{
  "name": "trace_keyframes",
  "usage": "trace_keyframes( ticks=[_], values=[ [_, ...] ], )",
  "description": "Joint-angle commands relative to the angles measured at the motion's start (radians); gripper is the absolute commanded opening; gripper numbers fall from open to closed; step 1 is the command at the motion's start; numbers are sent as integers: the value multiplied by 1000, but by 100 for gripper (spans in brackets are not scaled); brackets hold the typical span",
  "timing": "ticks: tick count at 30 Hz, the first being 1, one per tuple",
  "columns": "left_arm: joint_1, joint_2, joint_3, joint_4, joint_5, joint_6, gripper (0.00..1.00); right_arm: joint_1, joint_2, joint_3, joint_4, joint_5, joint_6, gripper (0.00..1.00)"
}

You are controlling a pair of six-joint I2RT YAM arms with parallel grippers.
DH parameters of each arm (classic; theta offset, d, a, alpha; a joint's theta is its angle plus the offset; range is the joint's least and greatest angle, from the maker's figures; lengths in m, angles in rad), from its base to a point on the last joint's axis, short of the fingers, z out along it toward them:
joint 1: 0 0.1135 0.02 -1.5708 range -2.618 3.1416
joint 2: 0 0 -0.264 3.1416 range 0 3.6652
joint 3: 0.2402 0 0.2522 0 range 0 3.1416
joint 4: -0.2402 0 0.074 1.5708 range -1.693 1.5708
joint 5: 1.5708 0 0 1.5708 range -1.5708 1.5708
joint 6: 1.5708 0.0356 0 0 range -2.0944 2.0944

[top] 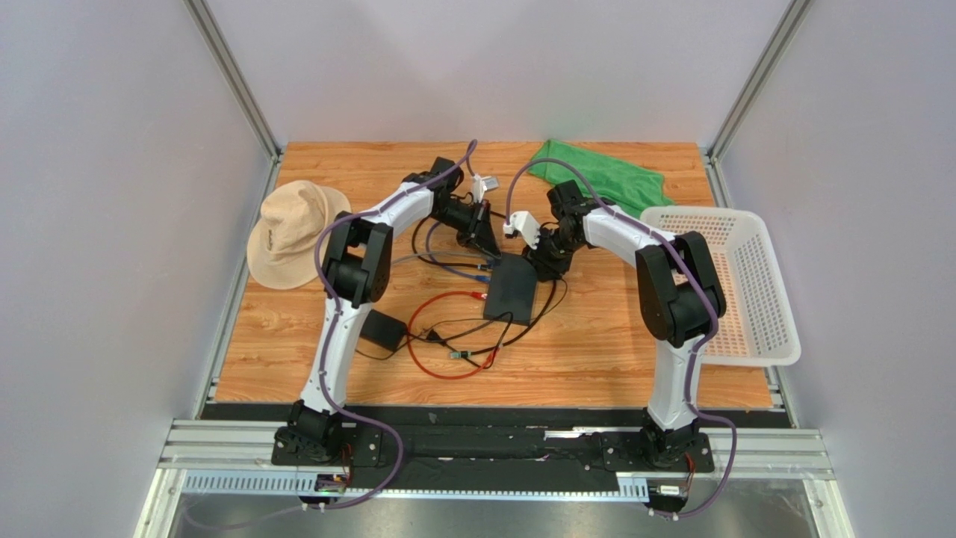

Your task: Pull the plug from the switch port

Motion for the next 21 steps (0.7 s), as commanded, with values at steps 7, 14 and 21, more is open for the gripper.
trace_keyframes(
  ticks=[7,14,21],
  values=[
    [-7,60,62,-14,-81,-30,0,10,28,8,35,62,23,29],
    [-6,69,75,-13,-69,-25,0,10,8,-37,148,110,31,24],
    [-3,77,85,-6,-53,-27,0,10,11,-40,148,105,-3,6]
  ],
)
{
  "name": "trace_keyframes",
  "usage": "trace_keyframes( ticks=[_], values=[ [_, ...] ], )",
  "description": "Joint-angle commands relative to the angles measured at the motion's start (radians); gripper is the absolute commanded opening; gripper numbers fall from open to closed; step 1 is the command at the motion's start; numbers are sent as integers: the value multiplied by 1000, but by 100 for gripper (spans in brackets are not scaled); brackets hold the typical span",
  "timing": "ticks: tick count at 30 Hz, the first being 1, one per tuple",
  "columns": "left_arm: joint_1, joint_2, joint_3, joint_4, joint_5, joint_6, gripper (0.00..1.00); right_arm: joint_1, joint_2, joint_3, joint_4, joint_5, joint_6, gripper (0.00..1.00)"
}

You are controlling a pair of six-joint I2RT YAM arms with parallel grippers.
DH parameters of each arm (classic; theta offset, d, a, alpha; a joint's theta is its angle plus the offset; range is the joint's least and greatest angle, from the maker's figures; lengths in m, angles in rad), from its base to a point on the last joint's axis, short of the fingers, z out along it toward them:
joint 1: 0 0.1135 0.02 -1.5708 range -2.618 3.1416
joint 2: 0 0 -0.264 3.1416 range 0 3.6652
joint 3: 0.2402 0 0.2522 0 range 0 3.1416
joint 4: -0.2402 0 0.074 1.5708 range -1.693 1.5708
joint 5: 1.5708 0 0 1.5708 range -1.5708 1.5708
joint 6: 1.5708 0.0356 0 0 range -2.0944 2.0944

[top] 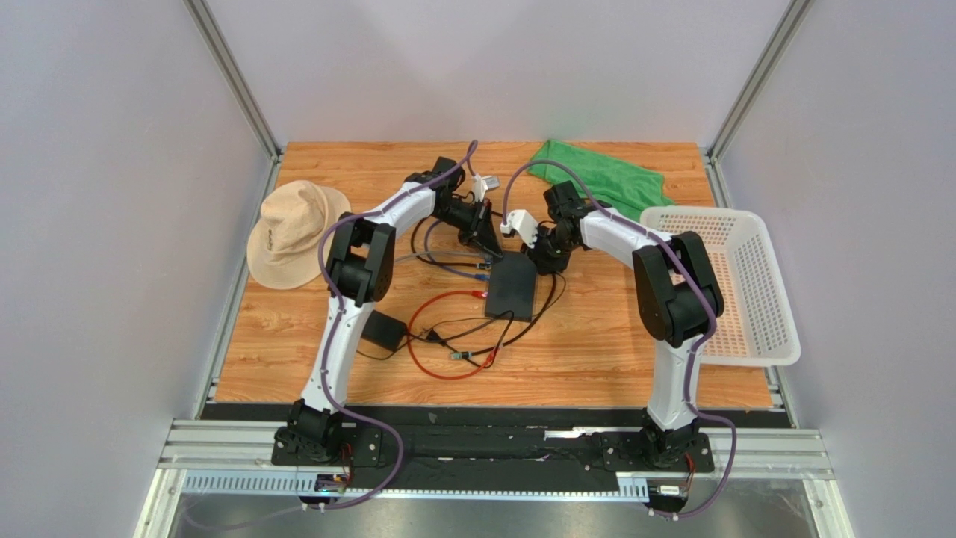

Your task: Pull the plug from the switch port

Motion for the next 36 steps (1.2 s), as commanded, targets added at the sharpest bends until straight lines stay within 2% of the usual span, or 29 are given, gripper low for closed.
trace_keyframes(
  ticks=[1,7,13,16,19,22,26,36],
  values=[
    [0,26,30,7,-18,9,0,6,5,-11,43,18,-45,4],
    [5,29,31,11,-14,6,0,0,79,108,-279,-111,-123,0],
    [7,27,31,13,-14,5,0,-18,179,243,-469,-200,-45,1],
    [7,29,31,13,-12,6,0,-12,148,187,-393,-144,-4,0],
    [7,29,31,13,-12,5,0,2,81,76,-191,-26,5,0],
    [7,29,31,13,-14,8,0,11,62,35,-129,66,13,0],
    [7,27,30,14,-14,6,0,22,71,21,-101,158,15,0],
    [8,27,28,13,-12,8,0,55,97,26,-127,225,22,0]
  ],
)
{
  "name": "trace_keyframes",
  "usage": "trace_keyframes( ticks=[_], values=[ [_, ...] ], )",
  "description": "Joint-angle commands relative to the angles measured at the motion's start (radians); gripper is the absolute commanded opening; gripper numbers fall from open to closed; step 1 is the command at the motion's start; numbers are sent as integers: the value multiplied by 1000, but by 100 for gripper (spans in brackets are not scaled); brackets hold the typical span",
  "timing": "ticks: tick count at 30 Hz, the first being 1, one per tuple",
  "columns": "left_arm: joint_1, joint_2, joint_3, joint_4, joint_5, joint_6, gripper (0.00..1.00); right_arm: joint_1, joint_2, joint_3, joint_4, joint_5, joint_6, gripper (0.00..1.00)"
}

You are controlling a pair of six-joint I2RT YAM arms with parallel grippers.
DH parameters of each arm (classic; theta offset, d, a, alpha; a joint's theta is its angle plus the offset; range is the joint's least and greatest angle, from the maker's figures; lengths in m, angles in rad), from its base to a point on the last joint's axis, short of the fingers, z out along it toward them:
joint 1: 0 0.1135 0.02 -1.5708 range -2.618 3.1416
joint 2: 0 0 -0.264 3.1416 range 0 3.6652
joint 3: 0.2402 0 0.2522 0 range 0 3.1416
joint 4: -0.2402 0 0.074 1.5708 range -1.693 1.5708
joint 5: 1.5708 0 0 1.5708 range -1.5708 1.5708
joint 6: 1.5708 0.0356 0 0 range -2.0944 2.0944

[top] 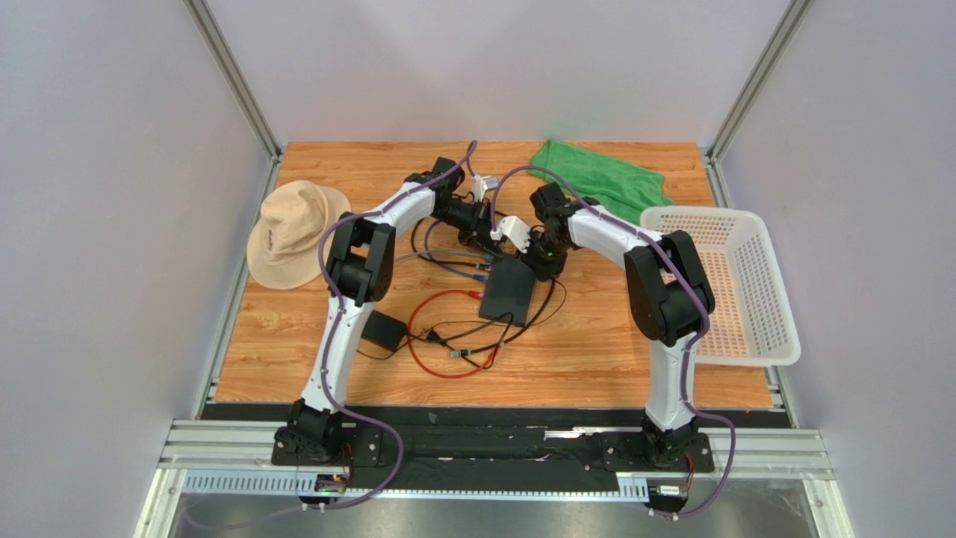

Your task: Pull the plug from the switch port

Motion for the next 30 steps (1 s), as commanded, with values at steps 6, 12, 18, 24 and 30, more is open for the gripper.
trace_keyframes(
  ticks=[6,12,18,24,30],
  values=[
    [7,23,26,14,-23,10,0,20,78,-38,-10,154,-1,0],
    [8,23,25,17,-18,7,0,20,80,-24,-27,107,34,0],
    [10,23,23,17,-15,9,0,20,80,-21,2,85,166,0],
    [10,24,23,20,-13,4,0,12,64,-16,16,30,267,18],
    [12,23,22,21,-15,4,0,14,63,-22,47,39,295,32]
  ],
)
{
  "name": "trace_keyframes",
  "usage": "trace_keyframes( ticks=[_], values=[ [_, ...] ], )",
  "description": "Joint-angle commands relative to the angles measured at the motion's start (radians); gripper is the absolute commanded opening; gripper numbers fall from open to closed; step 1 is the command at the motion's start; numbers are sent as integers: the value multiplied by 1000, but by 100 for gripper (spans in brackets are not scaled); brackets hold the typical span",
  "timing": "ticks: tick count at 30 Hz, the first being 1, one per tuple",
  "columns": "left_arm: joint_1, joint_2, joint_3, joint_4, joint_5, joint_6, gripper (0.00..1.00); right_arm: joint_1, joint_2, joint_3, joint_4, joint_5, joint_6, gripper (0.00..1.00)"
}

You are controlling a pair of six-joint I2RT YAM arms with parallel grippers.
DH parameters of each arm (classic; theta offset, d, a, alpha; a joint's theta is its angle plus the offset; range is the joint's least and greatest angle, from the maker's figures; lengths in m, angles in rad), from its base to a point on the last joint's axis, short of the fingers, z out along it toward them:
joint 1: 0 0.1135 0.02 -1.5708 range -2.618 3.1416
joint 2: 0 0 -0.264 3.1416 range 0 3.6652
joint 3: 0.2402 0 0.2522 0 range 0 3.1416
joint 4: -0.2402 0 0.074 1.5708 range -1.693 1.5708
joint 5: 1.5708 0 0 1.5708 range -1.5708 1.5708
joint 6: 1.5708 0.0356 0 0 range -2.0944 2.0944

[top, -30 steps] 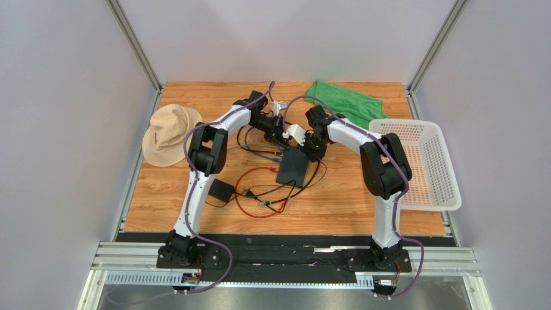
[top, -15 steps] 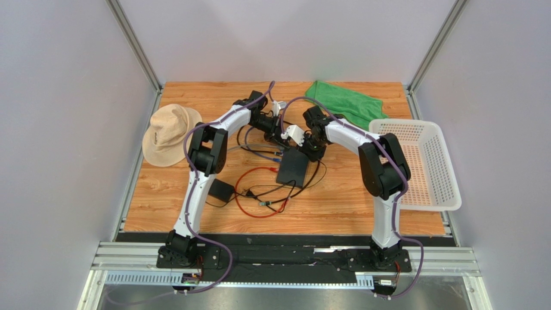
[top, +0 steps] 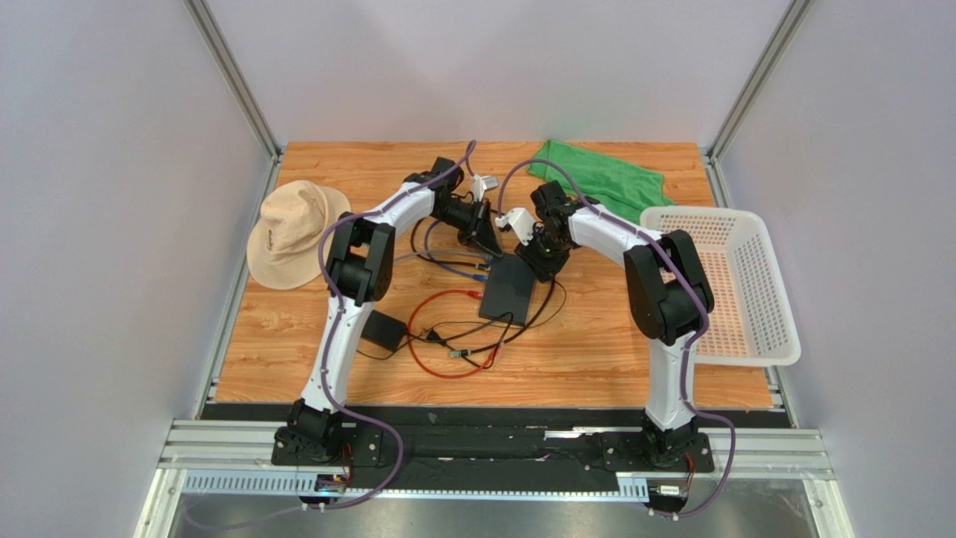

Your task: Pull the plug from the switch port

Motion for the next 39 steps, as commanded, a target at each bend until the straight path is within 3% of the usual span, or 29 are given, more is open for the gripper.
trace_keyframes(
  ticks=[1,3,4,7,15,22,27,31,39],
  values=[
    [4,21,23,16,-22,6,0,6,57,-33,33,-6,59,33],
    [4,19,22,17,-20,6,0,6,56,-30,27,-13,51,26],
    [4,21,22,17,-22,5,0,6,56,-28,20,-29,42,11],
    [4,21,22,17,-22,5,0,9,47,-40,7,-21,-2,0],
    [4,21,23,17,-22,5,0,7,50,-11,-146,120,-197,0],
    [10,16,31,4,-49,15,0,-48,-103,-71,-166,246,-265,0],
    [30,-13,57,-1,-1,14,0,-77,-140,-106,-158,338,-201,0],
    [59,-111,38,36,26,-28,0,-111,-79,-71,-146,501,-112,0],
    [102,-253,-14,-30,-13,55,0,-136,-38,111,-96,484,43,0]
  ],
)
